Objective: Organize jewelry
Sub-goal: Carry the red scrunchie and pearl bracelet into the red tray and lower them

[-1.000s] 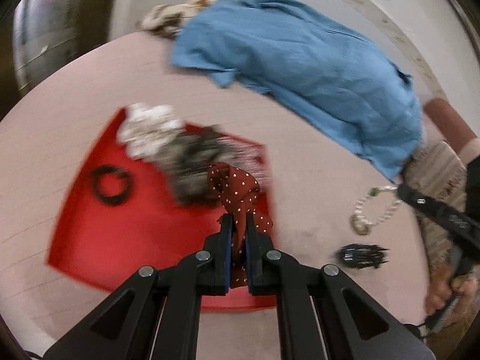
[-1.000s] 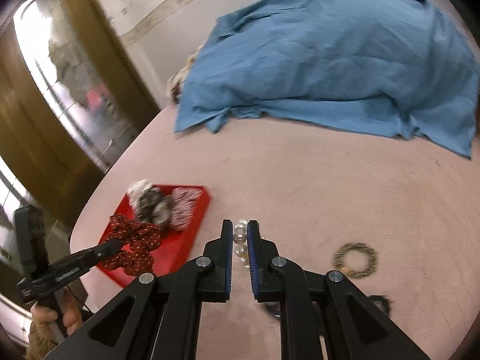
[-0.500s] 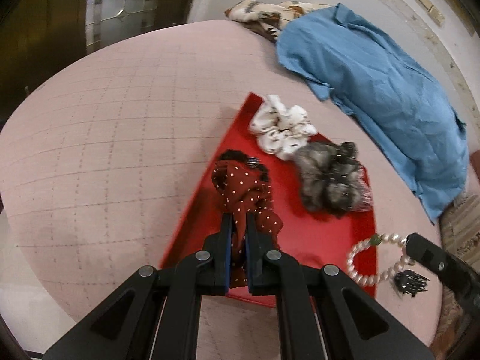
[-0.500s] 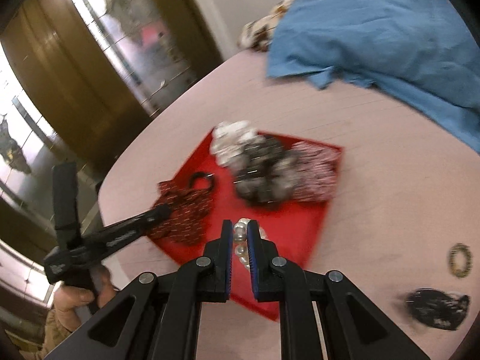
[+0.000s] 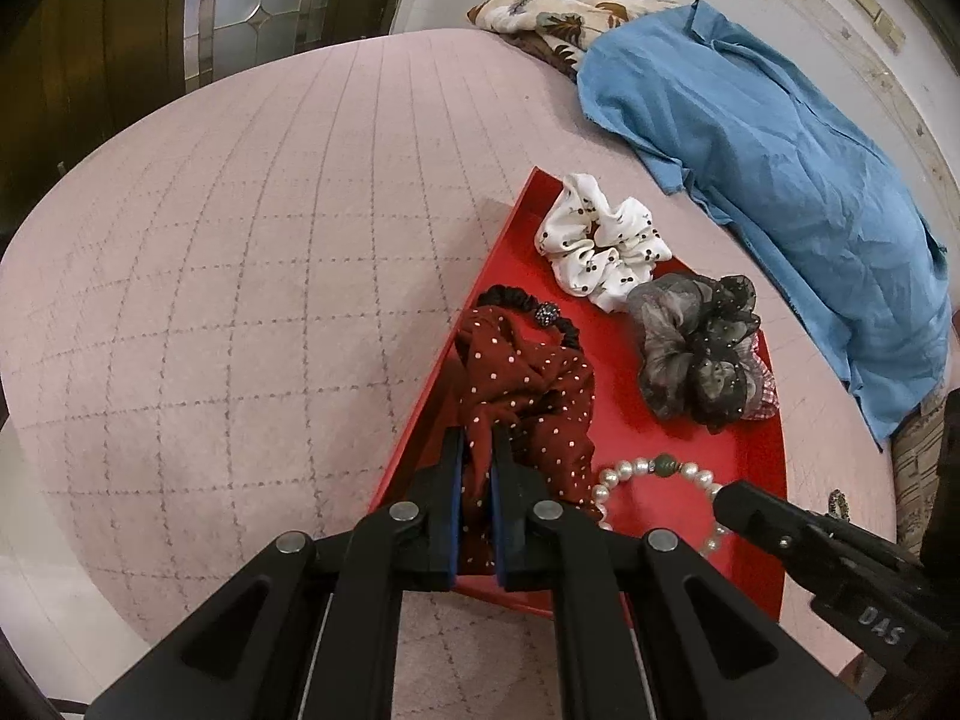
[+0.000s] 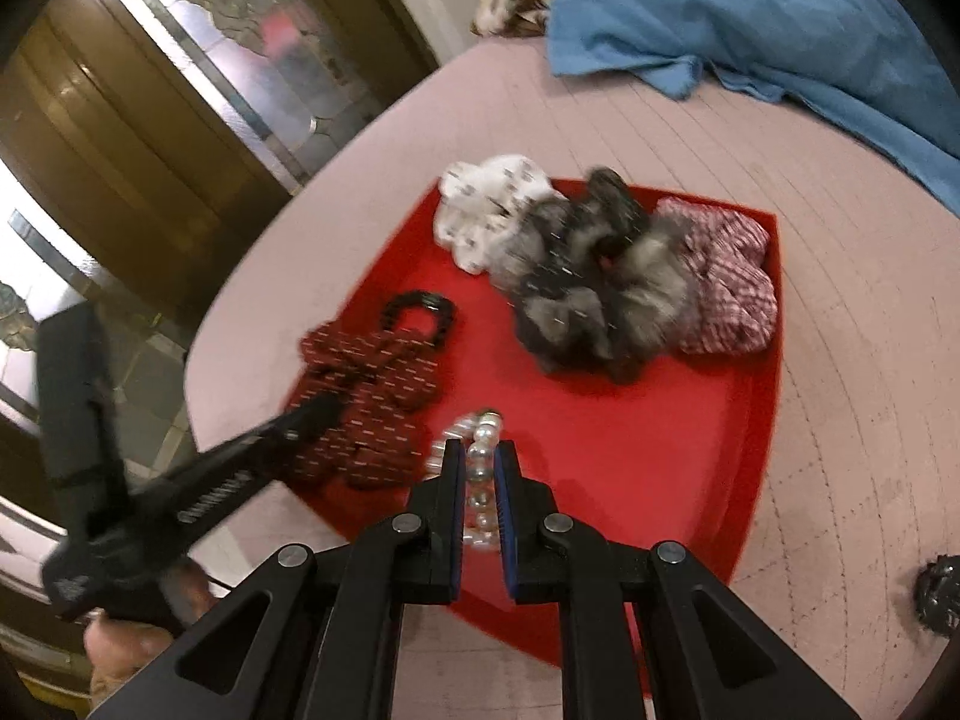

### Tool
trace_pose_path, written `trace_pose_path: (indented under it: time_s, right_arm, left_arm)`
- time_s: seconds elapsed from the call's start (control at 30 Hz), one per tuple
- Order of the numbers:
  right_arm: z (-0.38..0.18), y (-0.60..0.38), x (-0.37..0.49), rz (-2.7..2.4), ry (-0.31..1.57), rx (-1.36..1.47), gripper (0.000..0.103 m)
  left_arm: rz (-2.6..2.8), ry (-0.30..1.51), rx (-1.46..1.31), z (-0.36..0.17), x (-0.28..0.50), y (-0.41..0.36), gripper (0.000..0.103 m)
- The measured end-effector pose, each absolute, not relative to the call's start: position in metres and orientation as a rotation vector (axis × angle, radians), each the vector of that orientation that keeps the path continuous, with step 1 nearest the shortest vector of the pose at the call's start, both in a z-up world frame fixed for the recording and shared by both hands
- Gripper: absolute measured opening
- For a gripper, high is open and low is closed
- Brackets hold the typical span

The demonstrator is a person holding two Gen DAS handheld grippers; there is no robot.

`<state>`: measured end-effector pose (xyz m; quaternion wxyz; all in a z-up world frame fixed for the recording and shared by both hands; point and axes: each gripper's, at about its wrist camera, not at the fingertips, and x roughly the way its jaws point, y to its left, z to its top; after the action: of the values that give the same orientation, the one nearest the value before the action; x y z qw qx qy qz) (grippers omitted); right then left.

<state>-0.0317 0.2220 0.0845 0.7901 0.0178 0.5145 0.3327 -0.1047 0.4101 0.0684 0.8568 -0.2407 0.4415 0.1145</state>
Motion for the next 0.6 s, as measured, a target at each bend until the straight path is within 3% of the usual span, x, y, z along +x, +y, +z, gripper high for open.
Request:
trace_pose_path:
  time_s: [0.23,0.4,0.43,0.5,0.6]
  right_arm:
    - [0.068,0.225,-0.03,0.675,1.129,-0.028,0.011]
    - [0.063,0.233,-0.034,0.691,1.135,-0.05,0.013]
    - [0.063,0.233,-0.035,0.693,1.134,-0.051,0.015]
    - [0.067,0.234,-0.037,0.698,1.122,-0.062,0.031]
    - [0.077,0.233,-0.043,0.695,1.08,-0.098,0.037]
  left_arm:
    - [0.218,0.893,-0.51,0.07,-0.105,0.409,0.013]
    - [0.203,0.829,-0.501,0.082,-0.108,0.405,0.034]
    - [0.206,0.817,-0.496,0.084,-0.109,0.403,0.039]
    - [0.212,0.793,-0.481,0.088,-0.11,0.401,0.044]
    - [0.226,0.767,-0.457,0.093,-0.111,0.397,0.05]
